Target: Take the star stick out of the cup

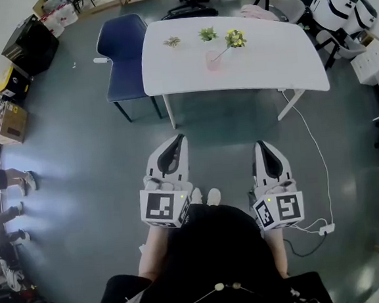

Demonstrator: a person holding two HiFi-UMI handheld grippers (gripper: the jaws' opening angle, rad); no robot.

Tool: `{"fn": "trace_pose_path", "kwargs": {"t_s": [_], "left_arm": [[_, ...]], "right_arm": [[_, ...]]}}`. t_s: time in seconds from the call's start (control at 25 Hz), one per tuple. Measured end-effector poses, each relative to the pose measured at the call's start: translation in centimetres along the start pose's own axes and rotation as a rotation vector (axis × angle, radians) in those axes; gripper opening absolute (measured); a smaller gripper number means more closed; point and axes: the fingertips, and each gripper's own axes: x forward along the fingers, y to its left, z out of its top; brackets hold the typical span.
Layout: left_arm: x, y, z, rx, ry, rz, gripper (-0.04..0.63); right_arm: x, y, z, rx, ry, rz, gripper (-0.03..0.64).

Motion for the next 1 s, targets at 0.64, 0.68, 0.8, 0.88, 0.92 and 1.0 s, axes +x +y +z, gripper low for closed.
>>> {"fn": "trace_pose_path", "kwargs": {"t_s": [0.64, 0.68, 0.8, 0.88, 0.92, 1.0], "left_arm": [[-1.4, 4.4, -1.7, -0.052, 0.01, -0.008, 0.006], [-1.3, 4.8, -2.1, -0.057, 0.014, -0.01, 0.006], [-1.0, 5.0, -2.7, -0.074, 0.03, -0.027, 0.006], [-0.8, 5.3, -2.3, -0.073, 0.023, -0.038, 0.006], [-0.6, 5.7, -2.1, -0.069, 0.018, -0.037, 0.006], [-0.1, 6.6, -1.9, -0.072, 0.012, -0.028, 0.006]], "right_arm": [[0.8, 1.9, -2.1, 0.09, 0.009, -0.038, 0.002], [1.0, 2.0, -2.5, 0.09, 0.013, -0.047, 0.002], [1.0, 1.5, -3.1, 0.117, 0.032, -0.067, 0.002], [1.5, 1.0, -3.3, 0.148, 0.036, -0.075, 0.002], [1.9, 0.8, -3.3, 0.158, 0.037, -0.076, 0.002], [3.0, 0.5, -3.3, 0.161, 0.041, -0.077, 0.002]]}}
